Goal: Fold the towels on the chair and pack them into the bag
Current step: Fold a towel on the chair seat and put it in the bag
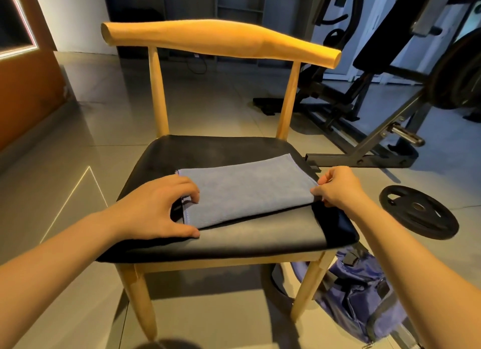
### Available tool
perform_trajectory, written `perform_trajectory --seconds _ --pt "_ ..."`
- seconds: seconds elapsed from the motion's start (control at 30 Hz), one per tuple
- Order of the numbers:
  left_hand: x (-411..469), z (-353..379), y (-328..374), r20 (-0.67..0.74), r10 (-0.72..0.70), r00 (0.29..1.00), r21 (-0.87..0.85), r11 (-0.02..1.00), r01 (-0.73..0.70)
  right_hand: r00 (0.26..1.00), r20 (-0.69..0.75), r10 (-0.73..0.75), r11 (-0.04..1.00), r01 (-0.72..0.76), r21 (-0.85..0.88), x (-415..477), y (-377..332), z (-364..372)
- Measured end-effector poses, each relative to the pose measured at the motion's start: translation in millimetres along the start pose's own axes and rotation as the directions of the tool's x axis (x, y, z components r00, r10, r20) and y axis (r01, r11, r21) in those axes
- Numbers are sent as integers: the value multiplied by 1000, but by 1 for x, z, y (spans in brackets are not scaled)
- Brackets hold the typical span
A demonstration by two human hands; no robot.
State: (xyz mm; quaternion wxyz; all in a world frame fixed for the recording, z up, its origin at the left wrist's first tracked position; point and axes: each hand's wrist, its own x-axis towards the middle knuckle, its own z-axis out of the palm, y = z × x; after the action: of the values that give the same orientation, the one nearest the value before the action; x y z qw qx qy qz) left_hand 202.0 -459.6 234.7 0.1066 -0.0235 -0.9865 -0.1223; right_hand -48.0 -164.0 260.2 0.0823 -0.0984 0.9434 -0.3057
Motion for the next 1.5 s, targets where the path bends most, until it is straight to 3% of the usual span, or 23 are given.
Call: perform_trajectory --seconds 0.07,0.1,0.17,0.23,0.33,0.53,0.6,0.67,0.77,0.9,1.03,1.17,1.27,1.33,1.4,1.5 --pt "-5 2 5 -49 44 998 11 999 -43 974 -134 -183 941 134 -312 -8 -5 1" --pt "-7 3 8 -65 67 996 5 998 -67 942 -167 -290 902 211 -376 -16 -12 3" --pt "-10 5 13 -85 98 992 2 995 -98 883 -99 -458 861 414 -294 -39 -28 9" --pt "-11 5 16 -115 78 990 -17 997 -81 795 100 -598 783 606 -140 -67 -45 23" --pt "-10 2 15 -181 -8 983 -122 992 -15 632 312 -709 652 756 -49 -99 -63 46" --pt "4 -2 21 -197 -98 976 -297 954 36 511 184 -840 466 852 -239 -113 -80 96" --pt "4 -1 17 -131 -81 988 -319 947 36 551 119 -826 522 827 -208 -109 -82 101" --pt "2 3 10 -97 -49 994 -215 976 27 619 73 -782 608 783 -135 -105 -78 97" --pt "1 9 0 -171 -51 984 -132 991 28 647 98 -756 650 760 2 -99 -66 86" --pt "6 4 -7 -197 -83 977 -178 983 48 719 104 -687 726 684 72 -98 -56 75" --pt "18 -4 6 -159 -35 987 -169 986 8 716 114 -689 716 696 -50 -122 -66 73" --pt "30 -10 12 -140 6 990 -153 988 -27 700 21 -714 672 693 -261 -131 -74 73" --pt "32 -13 5 -75 10 997 -202 979 -25 755 12 -656 753 656 -50 -118 -61 69" --pt "31 -17 -1 -33 -23 999 -334 943 11 757 62 -650 759 644 95 -112 -52 65" --pt "29 -22 -6 45 -69 997 -478 874 82 749 134 -649 761 637 123 -111 -46 64" --pt "29 -23 -14 141 -97 985 -549 820 160 788 142 -599 800 581 149 -114 -42 69"
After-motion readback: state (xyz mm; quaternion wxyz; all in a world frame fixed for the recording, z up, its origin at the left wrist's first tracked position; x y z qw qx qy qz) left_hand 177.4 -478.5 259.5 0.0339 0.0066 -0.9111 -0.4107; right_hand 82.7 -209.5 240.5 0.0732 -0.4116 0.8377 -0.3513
